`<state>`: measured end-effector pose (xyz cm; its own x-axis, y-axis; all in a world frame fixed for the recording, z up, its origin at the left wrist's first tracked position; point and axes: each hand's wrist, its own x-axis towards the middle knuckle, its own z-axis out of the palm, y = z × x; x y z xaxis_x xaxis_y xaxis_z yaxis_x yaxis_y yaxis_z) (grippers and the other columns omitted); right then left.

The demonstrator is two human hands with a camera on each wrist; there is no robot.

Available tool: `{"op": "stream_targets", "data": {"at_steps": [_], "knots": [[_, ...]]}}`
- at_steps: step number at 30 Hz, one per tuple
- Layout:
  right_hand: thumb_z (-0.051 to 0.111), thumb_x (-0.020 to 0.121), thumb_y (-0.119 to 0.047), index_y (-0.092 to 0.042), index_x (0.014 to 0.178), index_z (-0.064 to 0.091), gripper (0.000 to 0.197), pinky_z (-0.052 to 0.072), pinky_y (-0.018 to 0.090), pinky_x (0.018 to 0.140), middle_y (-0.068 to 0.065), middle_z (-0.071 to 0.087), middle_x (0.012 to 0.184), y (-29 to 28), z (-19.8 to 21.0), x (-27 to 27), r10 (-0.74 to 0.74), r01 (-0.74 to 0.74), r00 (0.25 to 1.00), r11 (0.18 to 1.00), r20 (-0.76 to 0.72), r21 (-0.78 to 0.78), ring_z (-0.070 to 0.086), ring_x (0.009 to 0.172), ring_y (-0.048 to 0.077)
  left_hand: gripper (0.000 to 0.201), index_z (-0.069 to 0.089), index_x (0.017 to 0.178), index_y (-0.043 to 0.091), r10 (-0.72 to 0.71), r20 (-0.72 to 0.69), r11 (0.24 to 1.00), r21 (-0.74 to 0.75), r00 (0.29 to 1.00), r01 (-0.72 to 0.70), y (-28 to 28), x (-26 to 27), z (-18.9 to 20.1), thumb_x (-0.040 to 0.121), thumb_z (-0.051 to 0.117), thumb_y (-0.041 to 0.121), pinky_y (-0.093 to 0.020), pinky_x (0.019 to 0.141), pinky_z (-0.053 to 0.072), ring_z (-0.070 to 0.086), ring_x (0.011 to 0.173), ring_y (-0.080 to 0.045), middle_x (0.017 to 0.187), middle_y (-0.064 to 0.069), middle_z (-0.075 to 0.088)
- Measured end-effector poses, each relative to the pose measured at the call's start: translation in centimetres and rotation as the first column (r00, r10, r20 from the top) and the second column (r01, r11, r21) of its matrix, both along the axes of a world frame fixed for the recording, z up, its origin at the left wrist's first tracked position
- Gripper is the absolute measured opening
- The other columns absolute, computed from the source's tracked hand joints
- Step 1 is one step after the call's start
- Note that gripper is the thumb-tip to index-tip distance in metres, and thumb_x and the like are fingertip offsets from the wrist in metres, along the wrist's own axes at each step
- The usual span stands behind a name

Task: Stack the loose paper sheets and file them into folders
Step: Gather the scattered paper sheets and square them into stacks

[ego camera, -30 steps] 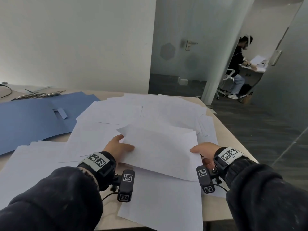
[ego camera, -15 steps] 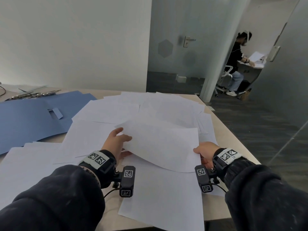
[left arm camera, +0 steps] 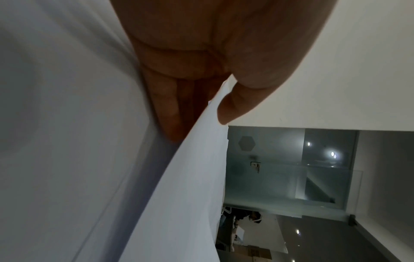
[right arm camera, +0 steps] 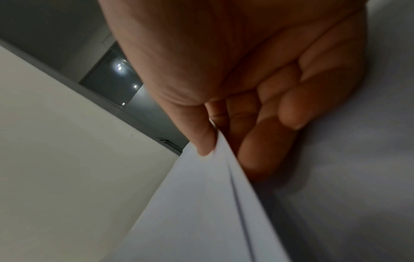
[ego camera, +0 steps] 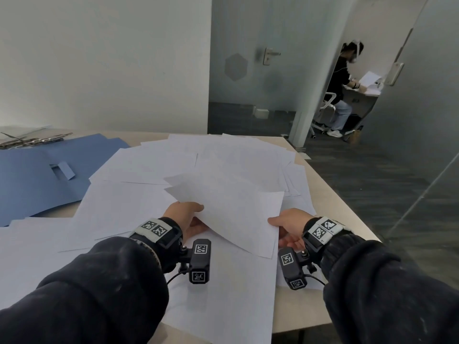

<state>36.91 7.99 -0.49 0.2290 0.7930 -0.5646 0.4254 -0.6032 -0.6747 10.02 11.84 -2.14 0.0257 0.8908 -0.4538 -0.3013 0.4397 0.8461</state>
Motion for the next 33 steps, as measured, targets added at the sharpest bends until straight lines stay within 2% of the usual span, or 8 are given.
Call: {"op": "stream_targets", "data": {"at_steps": [5, 10, 13, 15, 18, 22, 26, 33], "knots": [[0.057, 0.095, -0.054, -0.010, 0.106, 0.064, 0.046, 0.040, 0.022, 0.047, 0.005, 0.067, 0.063, 0.0, -0.2, 0.0, -0.017, 0.017, 1.000, 1.000, -0.008, 0.002, 0.063, 0.048, 0.016, 0.012, 0.058, 0.103, 0.002, -0.020, -0.121, 0.998, -0.058, 0.992, 0.013, 1.3, 1.6, 0.3, 0.096, 0.055, -0.007, -0.054, 0.075, 0.058, 0.069, 0.092, -0.040, 0.101, -0.022, 0.070], [0.040, 0.090, -0.076, -0.012, 0.105, 0.065, 0.070, 0.047, 0.026, 0.057, 0.011, 0.077, 0.091, -0.3, -0.2, 0.3, -0.077, 0.077, 0.995, 0.997, -0.063, 0.003, 0.072, 0.068, 0.024, 0.026, 0.057, 0.118, 0.000, 0.003, -0.236, 0.994, -0.105, 0.972, -0.029, 2.1, 0.9, 0.4, 0.093, 0.056, -0.007, -0.064, 0.091, 0.054, 0.068, 0.101, -0.046, 0.109, -0.026, 0.068], [0.029, 0.089, -0.082, -0.011, 0.109, 0.065, 0.082, 0.049, 0.030, 0.064, 0.012, 0.078, 0.091, -0.1, -0.3, 0.5, -0.089, 0.088, 0.988, 0.996, -0.125, -0.017, 0.074, 0.073, 0.026, 0.019, 0.058, 0.105, -0.009, -0.073, -0.424, 0.992, -0.126, 0.903, 0.021, 1.9, -1.0, 1.4, 0.089, 0.057, 0.000, -0.061, 0.086, 0.057, 0.069, 0.087, -0.051, 0.086, -0.031, 0.070], [0.026, 0.088, -0.084, -0.009, 0.110, 0.066, 0.087, 0.050, 0.030, 0.064, 0.012, 0.078, 0.090, 0.0, -0.2, 0.7, -0.088, 0.086, 0.986, 0.996, -0.138, -0.024, 0.073, 0.072, 0.026, 0.015, 0.053, 0.091, -0.010, -0.113, -0.553, 0.990, -0.136, 0.826, 0.045, 1.6, -2.7, 2.4, 0.090, 0.057, 0.004, -0.042, 0.066, 0.054, 0.063, 0.064, -0.043, 0.062, -0.026, 0.062], [0.029, 0.090, -0.081, -0.007, 0.110, 0.066, 0.085, 0.055, 0.035, 0.072, 0.013, 0.078, 0.091, 0.2, -0.4, 0.9, -0.068, 0.065, 0.986, 0.998, -0.149, -0.020, 0.075, 0.081, 0.030, 0.013, 0.052, 0.097, -0.007, -0.162, -0.644, 0.984, -0.164, 0.748, 0.072, 1.4, -5.0, 3.2, 0.089, 0.057, 0.002, -0.039, 0.074, 0.045, 0.055, 0.078, -0.037, 0.079, -0.022, 0.054], [0.051, 0.094, -0.062, -0.007, 0.111, 0.066, 0.060, 0.052, 0.042, 0.083, 0.012, 0.078, 0.091, 0.3, -0.8, 0.9, -0.066, 0.067, 0.985, 0.998, -0.161, 0.004, 0.074, 0.075, 0.028, 0.035, 0.058, 0.126, -0.006, -0.247, -0.733, 0.969, -0.165, 0.634, 0.186, 1.2, -5.6, 3.7, 0.093, 0.061, 0.007, -0.042, 0.096, 0.047, 0.057, 0.117, -0.040, 0.137, -0.027, 0.056], [0.062, 0.093, -0.045, -0.005, 0.107, 0.068, 0.042, 0.053, 0.034, 0.068, 0.015, 0.077, 0.093, 0.4, -1.1, 0.7, -0.110, 0.121, 0.973, 0.992, -0.204, 0.044, 0.069, 0.070, 0.030, 0.030, 0.068, 0.115, 0.001, -0.290, -0.746, 0.947, -0.134, 0.599, 0.292, 1.0, -5.2, 3.3, 0.086, 0.072, 0.006, -0.049, 0.102, 0.052, 0.066, 0.107, -0.040, 0.116, -0.019, 0.070], [0.084, 0.072, -0.035, -0.006, 0.111, 0.070, 0.051, 0.057, 0.053, 0.090, 0.018, 0.075, 0.106, 1.0, -1.5, -2.2, -0.103, 0.130, 0.964, 0.987, -0.247, 0.099, 0.072, 0.097, 0.039, 0.025, 0.068, 0.115, 0.010, -0.349, -0.802, 0.886, -0.114, 0.485, 0.449, 0.3, -2.9, 2.2, 0.092, 0.068, 0.022, -0.036, 0.090, 0.053, 0.067, 0.103, -0.029, 0.111, -0.008, 0.070]]}}
